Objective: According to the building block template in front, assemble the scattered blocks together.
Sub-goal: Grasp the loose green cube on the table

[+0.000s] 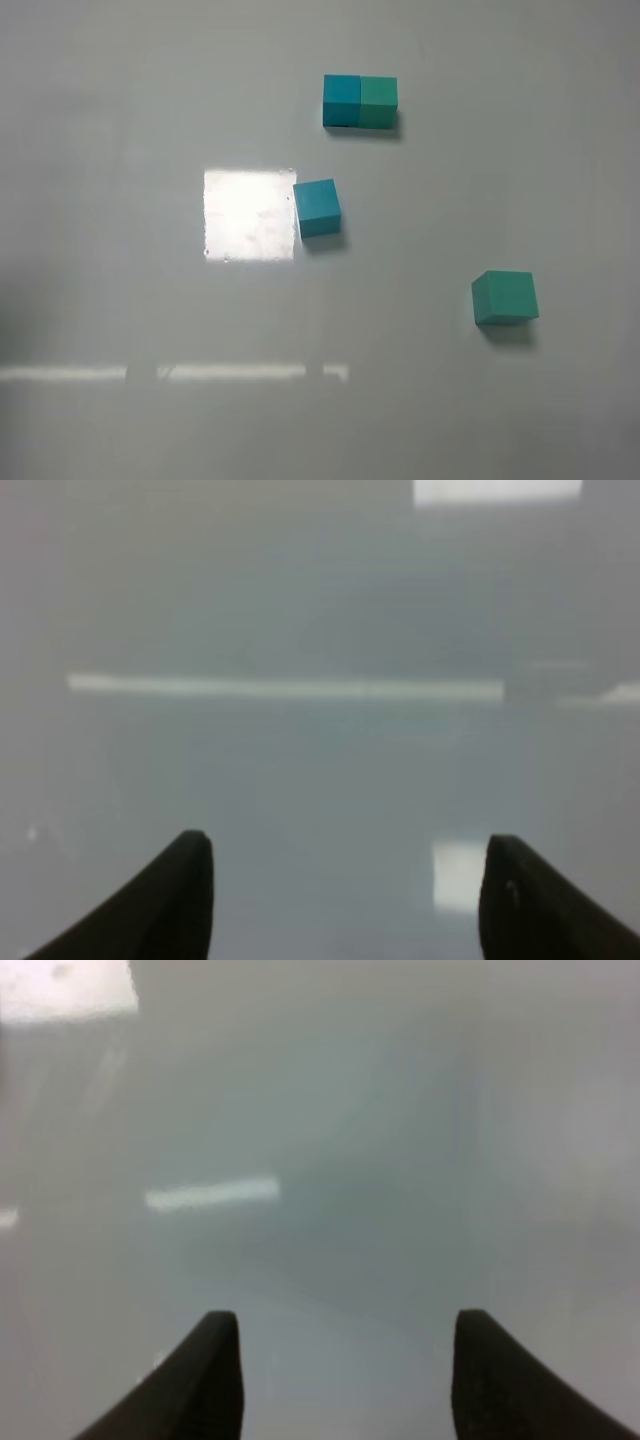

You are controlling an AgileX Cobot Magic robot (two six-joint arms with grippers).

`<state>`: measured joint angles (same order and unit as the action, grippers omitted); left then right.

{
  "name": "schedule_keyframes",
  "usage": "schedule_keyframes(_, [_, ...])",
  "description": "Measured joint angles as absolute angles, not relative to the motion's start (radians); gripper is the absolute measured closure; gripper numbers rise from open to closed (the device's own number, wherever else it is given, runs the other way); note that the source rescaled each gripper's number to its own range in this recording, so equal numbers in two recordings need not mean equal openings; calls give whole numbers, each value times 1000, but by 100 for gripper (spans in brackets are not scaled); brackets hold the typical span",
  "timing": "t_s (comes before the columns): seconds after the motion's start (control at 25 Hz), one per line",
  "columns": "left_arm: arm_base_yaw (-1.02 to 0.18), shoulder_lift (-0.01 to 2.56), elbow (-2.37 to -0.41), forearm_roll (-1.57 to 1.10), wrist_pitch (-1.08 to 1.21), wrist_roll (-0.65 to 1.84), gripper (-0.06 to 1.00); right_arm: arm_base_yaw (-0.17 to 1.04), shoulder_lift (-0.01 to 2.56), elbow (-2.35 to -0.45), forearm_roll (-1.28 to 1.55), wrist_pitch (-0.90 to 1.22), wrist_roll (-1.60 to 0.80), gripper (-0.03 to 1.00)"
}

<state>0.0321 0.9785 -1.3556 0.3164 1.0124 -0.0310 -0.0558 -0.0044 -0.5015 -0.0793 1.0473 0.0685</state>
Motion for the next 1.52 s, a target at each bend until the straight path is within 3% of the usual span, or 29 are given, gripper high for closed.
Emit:
schedule_keyframes(0.32, [37, 636, -996, 325, 971, -138, 42, -56, -4, -501, -79, 1047, 68, 87])
schedule_keyframes(0.76, [37, 280, -651, 85, 976, -88, 42, -56, -4, -501, -79, 1047, 69, 87])
schedule_keyframes(1.12, [37, 9, -508, 33, 1036, -80, 42, -56, -4, -501, -79, 1047, 69, 87])
schedule_keyframes(1.52, [37, -4, -498, 27, 1037, -80, 42, -56, -4, -501, -79, 1047, 69, 87])
